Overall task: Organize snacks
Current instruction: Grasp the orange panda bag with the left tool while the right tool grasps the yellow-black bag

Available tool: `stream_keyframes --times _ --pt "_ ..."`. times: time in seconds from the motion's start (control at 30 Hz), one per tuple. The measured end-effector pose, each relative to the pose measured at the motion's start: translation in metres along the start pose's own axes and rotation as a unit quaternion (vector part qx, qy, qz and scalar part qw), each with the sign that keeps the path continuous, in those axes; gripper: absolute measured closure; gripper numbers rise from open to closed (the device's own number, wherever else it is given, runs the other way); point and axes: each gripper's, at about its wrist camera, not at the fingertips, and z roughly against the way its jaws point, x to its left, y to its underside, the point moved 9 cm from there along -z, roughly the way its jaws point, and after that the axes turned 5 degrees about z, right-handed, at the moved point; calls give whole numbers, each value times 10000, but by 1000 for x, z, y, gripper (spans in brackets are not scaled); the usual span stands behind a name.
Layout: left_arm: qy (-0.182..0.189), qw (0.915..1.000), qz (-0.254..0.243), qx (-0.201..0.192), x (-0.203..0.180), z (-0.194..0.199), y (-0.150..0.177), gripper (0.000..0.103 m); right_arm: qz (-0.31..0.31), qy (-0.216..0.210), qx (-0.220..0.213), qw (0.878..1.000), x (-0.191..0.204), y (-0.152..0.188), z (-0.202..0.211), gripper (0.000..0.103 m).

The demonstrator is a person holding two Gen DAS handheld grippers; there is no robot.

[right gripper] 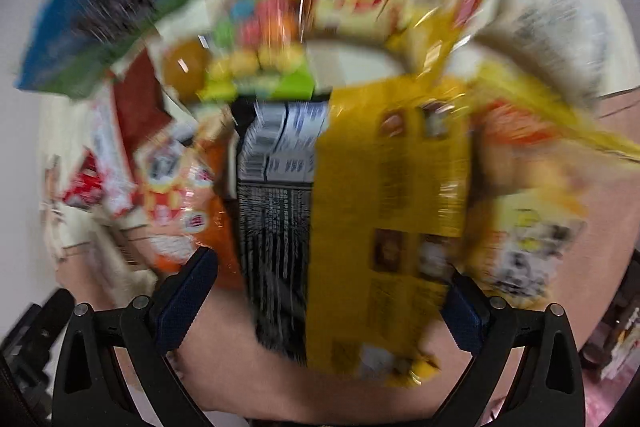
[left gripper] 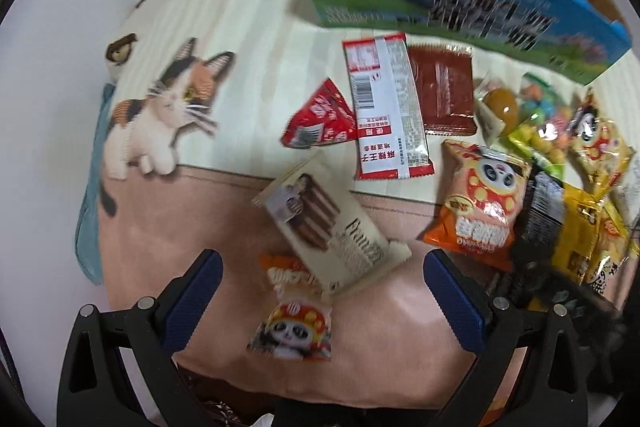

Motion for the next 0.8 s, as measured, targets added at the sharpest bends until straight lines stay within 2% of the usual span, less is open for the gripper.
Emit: stream_keyframes --times 0.1,0.13,0.23,0.37,0.43,0.5,0.53,0.57,0.6,0.67,0.8 --pt "147 9997 -90 176 -11 -19 -8 0 190 379 -55 9991 4 1 -12 5" --pt "247 9993 -122 236 -16 -22 -10 0 228 459 -148 9986 3 2 -11 14" --pt "666 9968 -287 350 -37 -26 -17 0 166 200 -191 9995 -3 7 -7 16" --pt "1209 9878 -769 617 -83 -35 -22 0 -9 206 -197 9996 -21 12 -4 16" --pt "1363 9826 -1008 765 -105 -44 -23 0 -71 60 -141 9999 -22 12 -9 16" --pt "1365 9796 -1247 785 -121 -54 -26 1 -122 -43 -107 9999 -28 9 -12 15" --pt "1287 9798 -1338 745 -125 -58 -28 11 -142 -60 -78 9999 -30 6 -12 15" --pt "1224 9803 -1376 710 -127 -60 -30 29 -177 -57 -69 9998 -31 6 -13 15" --pt "1235 9800 -1394 700 -127 -62 -30 38 -224 -56 -75 9997 -33 5 -14 15" --pt "1230 9815 -1347 590 -122 -59 -31 47 -289 -8 -60 9996 -33 -1 -9 14" --pt "1103 9840 -1323 465 -104 -53 -19 48 -308 166 -104 9993 -28 -11 -19 15"
